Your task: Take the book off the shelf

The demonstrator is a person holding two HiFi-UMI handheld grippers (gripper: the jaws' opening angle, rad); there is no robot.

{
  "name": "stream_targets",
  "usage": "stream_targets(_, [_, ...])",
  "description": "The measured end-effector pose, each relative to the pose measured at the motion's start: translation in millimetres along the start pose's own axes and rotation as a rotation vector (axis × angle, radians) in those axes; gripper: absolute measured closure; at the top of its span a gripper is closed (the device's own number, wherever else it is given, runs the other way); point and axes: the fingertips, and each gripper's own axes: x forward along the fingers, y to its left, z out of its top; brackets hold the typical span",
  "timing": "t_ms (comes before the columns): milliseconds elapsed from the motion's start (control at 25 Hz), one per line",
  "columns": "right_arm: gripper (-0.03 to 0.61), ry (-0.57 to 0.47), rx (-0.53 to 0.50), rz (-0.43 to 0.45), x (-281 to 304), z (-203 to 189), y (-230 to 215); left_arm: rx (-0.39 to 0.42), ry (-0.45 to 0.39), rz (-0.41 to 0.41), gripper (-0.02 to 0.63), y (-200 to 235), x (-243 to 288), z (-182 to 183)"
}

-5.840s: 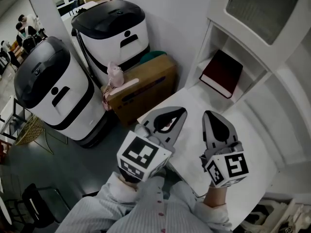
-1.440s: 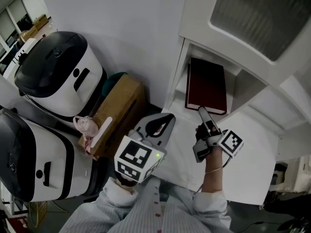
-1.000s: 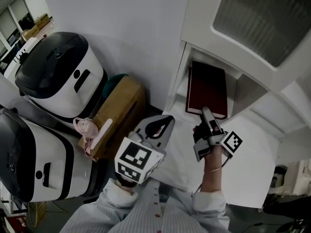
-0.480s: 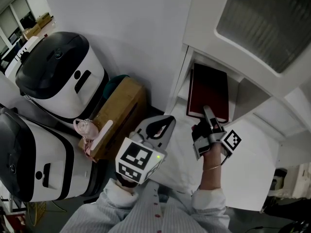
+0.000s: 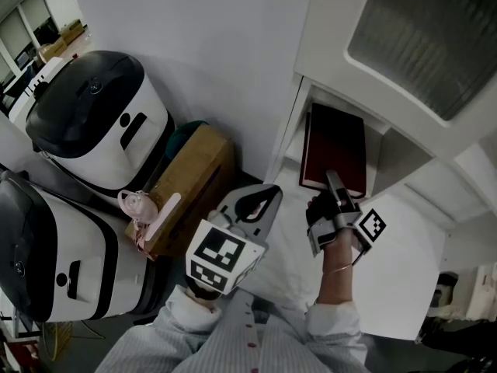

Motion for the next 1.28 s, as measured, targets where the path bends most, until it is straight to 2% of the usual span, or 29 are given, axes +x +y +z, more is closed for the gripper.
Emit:
stream_targets(720, [0.337, 0.013, 0.003, -0.011, -38.3, -20.0, 7.1, 0.020, -0.021, -0.026, 0.604, -25.0, -22.7, 4.5])
stream_targets(1280, [0.344, 0.038, -0.154, -0.020, -84.6, -34.1, 27.0, 0.034, -0.035, -0.077, 0.604, -54.5, -36.8, 4.0])
